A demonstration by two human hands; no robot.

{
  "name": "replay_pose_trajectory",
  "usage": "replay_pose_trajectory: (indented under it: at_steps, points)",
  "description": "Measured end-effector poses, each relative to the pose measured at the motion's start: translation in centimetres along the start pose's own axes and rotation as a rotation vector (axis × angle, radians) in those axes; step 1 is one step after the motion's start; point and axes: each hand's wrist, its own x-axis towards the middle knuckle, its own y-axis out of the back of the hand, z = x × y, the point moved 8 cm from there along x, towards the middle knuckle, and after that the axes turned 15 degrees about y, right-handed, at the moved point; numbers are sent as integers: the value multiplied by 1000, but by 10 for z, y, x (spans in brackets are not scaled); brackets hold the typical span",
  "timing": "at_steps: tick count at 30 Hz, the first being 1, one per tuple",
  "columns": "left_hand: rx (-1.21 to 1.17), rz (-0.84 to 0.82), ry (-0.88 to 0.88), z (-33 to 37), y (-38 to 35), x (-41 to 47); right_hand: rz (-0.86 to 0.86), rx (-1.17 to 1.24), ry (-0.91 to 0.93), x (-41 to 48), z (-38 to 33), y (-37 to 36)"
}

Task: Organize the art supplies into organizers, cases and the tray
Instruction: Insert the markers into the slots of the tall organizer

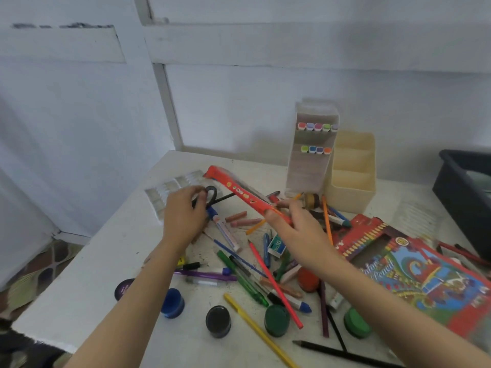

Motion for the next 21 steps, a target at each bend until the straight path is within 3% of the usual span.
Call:
replay_pose_trajectory:
  at_steps: [1,3,5,9,13,18,21]
  points:
    - [-143,-78,58,3,-1,-7,16,-35,7,-2,0,-3]
    - [-478,-389,279,4,-21,-20,-6,-124,2,-4,-1,-13]
    - [-600,-580,445,3,-38,-32,-91,-187,18,-9,-4,-28]
    - [-550,-452,511,-10,-33,-28,-260,-135,91,-16,-16,-50]
    - [-481,-306,501,-20,-7,-13,-306,-170,174,-21,-20,-42]
    - [-263,-187,372,-17,15,0,-325,-499,130,-30,3,-5]
    - [-97,-101,296,-8,20,-4,-294,-660,-41,-33,32,26]
